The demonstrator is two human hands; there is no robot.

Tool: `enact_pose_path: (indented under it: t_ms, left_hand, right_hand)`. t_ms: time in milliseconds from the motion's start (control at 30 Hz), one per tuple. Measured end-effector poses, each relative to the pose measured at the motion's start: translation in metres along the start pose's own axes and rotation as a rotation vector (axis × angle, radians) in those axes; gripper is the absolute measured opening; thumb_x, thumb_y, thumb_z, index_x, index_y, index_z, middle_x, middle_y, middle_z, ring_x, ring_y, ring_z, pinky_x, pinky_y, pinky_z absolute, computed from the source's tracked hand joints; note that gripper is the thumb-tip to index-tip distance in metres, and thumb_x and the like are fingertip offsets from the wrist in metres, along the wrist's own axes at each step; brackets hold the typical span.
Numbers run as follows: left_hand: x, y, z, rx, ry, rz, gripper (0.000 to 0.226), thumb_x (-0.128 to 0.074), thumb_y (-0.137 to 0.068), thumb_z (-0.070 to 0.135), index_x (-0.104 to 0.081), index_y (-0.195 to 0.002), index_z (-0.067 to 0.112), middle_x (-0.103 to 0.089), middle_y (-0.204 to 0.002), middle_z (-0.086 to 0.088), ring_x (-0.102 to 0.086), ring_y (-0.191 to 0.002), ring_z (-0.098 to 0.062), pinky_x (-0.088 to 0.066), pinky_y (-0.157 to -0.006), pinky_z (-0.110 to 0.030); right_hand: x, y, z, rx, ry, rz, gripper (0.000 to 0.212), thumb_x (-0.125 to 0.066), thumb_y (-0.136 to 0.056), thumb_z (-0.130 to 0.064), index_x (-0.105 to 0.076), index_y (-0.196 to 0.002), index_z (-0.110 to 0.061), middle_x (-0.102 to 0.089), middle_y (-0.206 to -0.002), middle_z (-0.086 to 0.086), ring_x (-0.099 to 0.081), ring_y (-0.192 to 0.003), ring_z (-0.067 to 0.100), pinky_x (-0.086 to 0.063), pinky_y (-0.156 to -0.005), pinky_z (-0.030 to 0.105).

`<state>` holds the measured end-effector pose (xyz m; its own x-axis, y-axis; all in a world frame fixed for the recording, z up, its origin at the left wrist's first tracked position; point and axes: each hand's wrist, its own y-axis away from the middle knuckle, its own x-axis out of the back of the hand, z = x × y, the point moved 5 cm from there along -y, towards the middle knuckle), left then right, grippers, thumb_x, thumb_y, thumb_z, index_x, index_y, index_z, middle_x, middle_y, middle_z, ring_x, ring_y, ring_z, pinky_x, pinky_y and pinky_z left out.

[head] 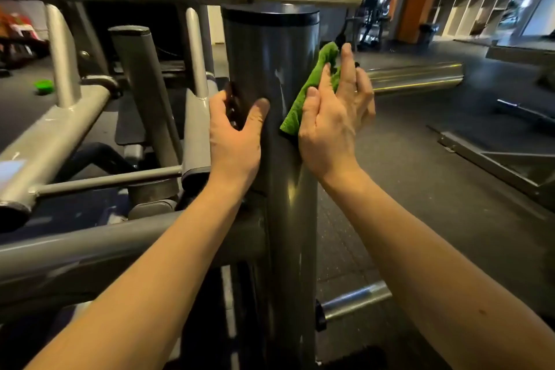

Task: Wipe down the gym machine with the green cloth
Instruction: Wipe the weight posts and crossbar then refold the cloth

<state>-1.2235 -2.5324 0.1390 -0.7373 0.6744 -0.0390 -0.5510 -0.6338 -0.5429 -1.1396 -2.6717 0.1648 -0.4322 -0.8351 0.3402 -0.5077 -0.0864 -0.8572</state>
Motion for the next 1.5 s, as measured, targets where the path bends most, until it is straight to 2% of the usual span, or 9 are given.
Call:
enact_pose_path:
  t_ms: [133,300,433,633,733,900,1033,1367,1500]
  left_hand:
    - [0.001,0.0,-0.001,-0.029,0.002,-0.035,0.034,-0.064,-0.1,0.032,-0.047,-0.129,0.025,-0.063,-0.124,0.002,-0.061,-0.112,-0.006,-0.052,-0.09,-0.014]
    - [0.009,0.006,-0.002,-0.001,0.06,-0.089,0.035,-0.068,-0.098,0.019,-0.051,-0.122,0.038,-0.063,-0.119,0.016,-0.061,-0.114,-0.001,-0.052,-0.094,-0.021]
    - [0.016,0.004,-0.009,-0.016,0.033,-0.124,0.053,-0.074,-0.094,0.023,-0.047,-0.139,0.032,-0.061,-0.132,0.007,-0.058,-0.124,-0.008,-0.05,-0.101,-0.024]
    - [0.019,0.006,-0.007,0.039,0.047,-0.066,0.049,-0.08,-0.087,0.028,-0.052,-0.124,0.042,-0.065,-0.126,0.006,-0.061,-0.119,-0.005,-0.048,-0.104,-0.027]
    - [0.021,0.003,-0.008,0.065,0.028,-0.104,0.068,-0.081,-0.079,0.038,-0.051,-0.14,0.03,-0.061,-0.136,0.001,-0.055,-0.13,-0.013,-0.044,-0.113,-0.036]
    - [0.029,0.005,-0.006,0.063,-0.052,-0.192,0.059,-0.076,-0.091,0.019,-0.048,-0.143,0.023,-0.056,-0.122,0.02,-0.049,-0.128,-0.01,-0.042,-0.103,-0.02]
    - [0.038,0.01,-0.016,0.052,-0.053,-0.197,0.065,-0.079,-0.087,0.014,-0.05,-0.145,0.019,-0.061,-0.137,0.003,-0.057,-0.13,-0.015,-0.05,-0.11,-0.04]
    - [0.031,0.049,-0.039,0.02,-0.029,-0.175,0.049,-0.073,-0.093,0.017,-0.052,-0.127,0.045,-0.055,-0.136,0.008,-0.054,-0.129,-0.011,-0.048,-0.111,-0.038]
    - [0.032,0.055,-0.043,0.06,-0.039,-0.183,0.048,-0.074,-0.093,0.018,-0.05,-0.126,0.044,-0.055,-0.133,0.011,-0.058,-0.121,-0.015,-0.053,-0.098,-0.02]
  right_hand:
    - [0.002,0.007,0.001,0.057,-0.062,-0.101,0.064,-0.031,-0.1,-0.035,-0.034,-0.157,-0.007,-0.024,-0.167,0.009,-0.026,-0.144,0.023,-0.022,-0.118,0.045]
    - [0.007,0.05,0.008,0.069,-0.204,-0.219,0.066,-0.042,-0.101,-0.03,-0.02,-0.162,-0.02,-0.02,-0.168,0.002,-0.028,-0.129,0.016,-0.021,-0.104,0.03]
    - [0.007,0.073,0.012,-0.017,-0.324,-0.181,0.064,-0.052,-0.1,-0.027,-0.03,-0.159,-0.018,-0.03,-0.163,-0.004,-0.024,-0.127,0.006,-0.023,-0.109,0.033]
    - [0.009,0.031,-0.015,0.035,-0.242,-0.007,0.051,-0.064,-0.096,-0.031,-0.057,-0.145,-0.017,-0.045,-0.149,0.007,-0.033,-0.132,0.025,-0.028,-0.107,0.042]
    - [0.017,-0.018,-0.039,0.105,-0.335,0.071,0.041,-0.074,-0.091,-0.022,-0.068,-0.13,-0.011,-0.054,-0.13,0.011,-0.043,-0.121,0.025,-0.04,-0.103,0.039]
    - [0.027,-0.035,-0.049,0.228,-0.389,0.097,0.038,-0.079,-0.085,-0.015,-0.066,-0.12,-0.007,-0.063,-0.117,0.009,-0.05,-0.112,0.022,-0.048,-0.095,0.035]
    - [0.022,0.007,-0.032,0.331,-0.324,0.04,0.027,-0.079,-0.087,-0.012,-0.072,-0.112,-0.005,-0.061,-0.119,0.012,-0.05,-0.113,0.024,-0.049,-0.095,0.038]
    - [0.028,-0.024,-0.041,0.443,-0.267,0.055,0.018,-0.078,-0.088,-0.01,-0.079,-0.106,-0.007,-0.066,-0.113,0.011,-0.049,-0.112,0.021,-0.05,-0.095,0.031]
    - [0.024,-0.03,-0.049,0.511,-0.236,0.09,0.02,-0.072,-0.093,-0.013,-0.078,-0.111,-0.006,-0.068,-0.117,0.012,-0.051,-0.116,0.026,-0.053,-0.097,0.038]
